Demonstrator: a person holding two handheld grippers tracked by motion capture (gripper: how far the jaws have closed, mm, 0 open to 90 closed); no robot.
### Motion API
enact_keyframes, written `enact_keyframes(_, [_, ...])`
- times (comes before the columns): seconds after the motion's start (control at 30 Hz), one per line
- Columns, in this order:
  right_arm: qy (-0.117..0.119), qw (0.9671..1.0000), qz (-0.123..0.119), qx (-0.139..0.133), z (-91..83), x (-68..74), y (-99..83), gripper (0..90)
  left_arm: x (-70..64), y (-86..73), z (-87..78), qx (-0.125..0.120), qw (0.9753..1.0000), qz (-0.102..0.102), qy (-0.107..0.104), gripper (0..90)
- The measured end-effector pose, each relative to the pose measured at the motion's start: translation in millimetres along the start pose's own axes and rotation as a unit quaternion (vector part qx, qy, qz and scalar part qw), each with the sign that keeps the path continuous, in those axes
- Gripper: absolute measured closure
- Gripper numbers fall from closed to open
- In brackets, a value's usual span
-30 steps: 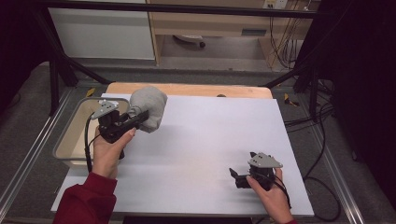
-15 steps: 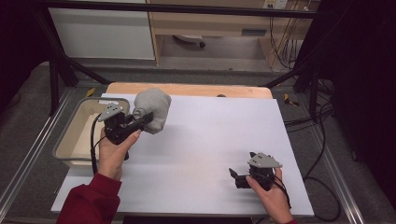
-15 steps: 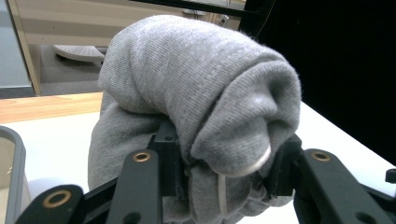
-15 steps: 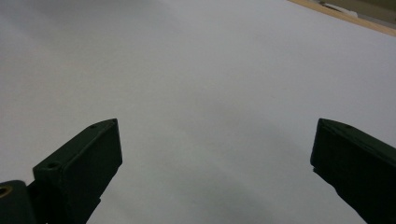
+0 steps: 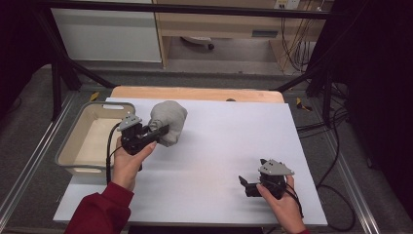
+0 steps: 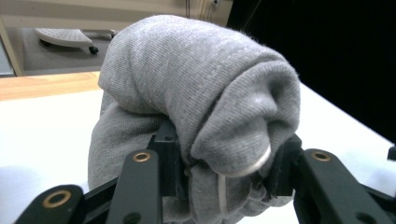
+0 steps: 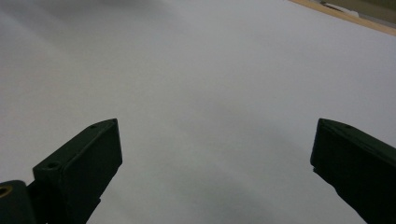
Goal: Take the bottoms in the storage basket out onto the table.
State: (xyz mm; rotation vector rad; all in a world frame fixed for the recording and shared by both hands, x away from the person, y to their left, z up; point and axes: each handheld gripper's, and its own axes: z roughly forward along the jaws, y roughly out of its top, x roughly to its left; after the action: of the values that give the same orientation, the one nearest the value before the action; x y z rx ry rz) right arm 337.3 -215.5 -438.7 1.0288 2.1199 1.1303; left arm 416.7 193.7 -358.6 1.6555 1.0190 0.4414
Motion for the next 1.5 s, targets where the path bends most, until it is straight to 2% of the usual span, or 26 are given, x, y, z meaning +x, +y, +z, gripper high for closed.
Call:
enact_keyframes(0.13, [0.000,1.0000,0.000,0.000,-0.4,-0.3,0.0,2.4,-3.2,-3.6,5.0,0.007,0.9999,0.007,-0.002,56.7])
enact_keyframes(0.6, [0.001,1.0000,0.000,0.001,0.1,0.1,-0.1,2.4,-5.1,-8.6,11.1,0.015,0.9998,0.011,-0.003,56.8])
enact_keyframes(1.13, [0.001,1.0000,0.000,0.001,0.1,0.4,0.0,2.4,-14.4,-16.3,21.3,0.033,0.9991,0.024,-0.014,56.7])
enact_keyframes(1.3, [0.001,1.0000,-0.001,0.000,0.0,0.1,-0.1,2.4,-16.4,-20.4,25.5,0.041,0.9987,0.023,-0.018,56.7])
enact_keyframes(1.5, [0.000,1.0000,0.000,0.000,0.2,0.2,0.0,2.4,-18.4,-22.5,27.8,0.039,0.9987,0.021,-0.026,56.7])
